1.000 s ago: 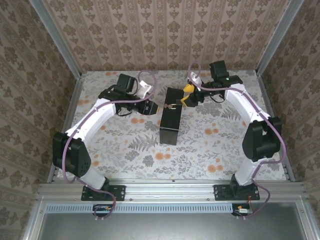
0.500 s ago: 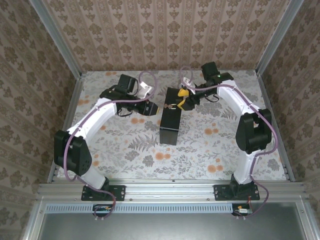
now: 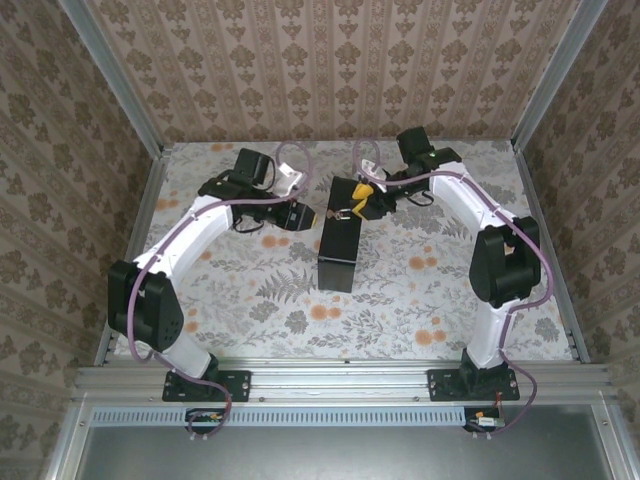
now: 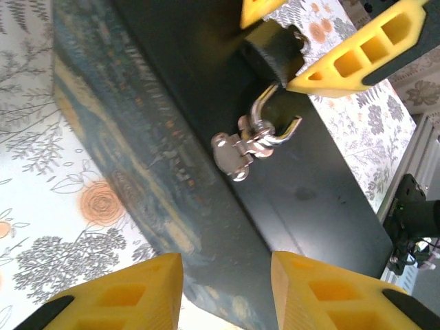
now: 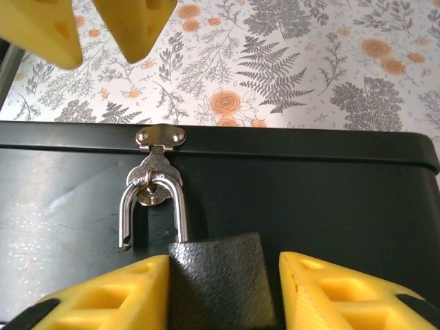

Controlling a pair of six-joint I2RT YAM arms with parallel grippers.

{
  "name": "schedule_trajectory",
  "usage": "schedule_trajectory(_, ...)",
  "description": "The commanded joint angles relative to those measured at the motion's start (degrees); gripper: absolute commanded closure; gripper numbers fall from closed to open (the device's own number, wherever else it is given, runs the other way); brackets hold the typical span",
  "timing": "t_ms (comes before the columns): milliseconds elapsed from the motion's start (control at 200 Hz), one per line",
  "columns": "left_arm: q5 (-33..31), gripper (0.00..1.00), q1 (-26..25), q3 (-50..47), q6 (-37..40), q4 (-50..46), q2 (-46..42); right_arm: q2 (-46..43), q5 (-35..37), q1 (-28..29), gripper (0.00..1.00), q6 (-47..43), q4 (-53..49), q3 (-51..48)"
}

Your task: Unlock the padlock with the key

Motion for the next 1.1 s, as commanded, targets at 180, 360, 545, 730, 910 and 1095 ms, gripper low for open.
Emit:
schedule_trajectory(180,0.3,0.61,-2.1,-5.0,-2.9,1.6,-1.7,-9.8,8.1,3.2,0.79,11.6,11.1,-12.5)
schedule_trajectory(360,0.3,0.63,-2.9,-7.3,-5.3,3.3,-2.3,-15.0,14.2,5.8,0.87,19.5,13.1,-14.8)
schedule_trajectory(545,0.6,0.64,-3.6,-8.8,-7.9,5.8,-2.5,-18.0,26.9,9.7,0.95,31.6,13.9,-14.8)
schedule_trajectory(730,-0.2,0.64,-3.5,-8.3,-8.2,6.0,-2.1,-23.1,27.6,12.0,0.86,33.3,13.9,-21.0)
schedule_trajectory(910,-0.6,0.64,-2.7,-6.9,-7.6,5.4,-1.1,-25.2,25.1,12.2,0.71,35.1,11.7,-22.1)
schedule_trajectory(1095,-0.3,0.65,-2.9,-7.2,-8.1,6.4,-0.6,-23.1,22.8,12.4,0.47,34.8,10.6,-21.7)
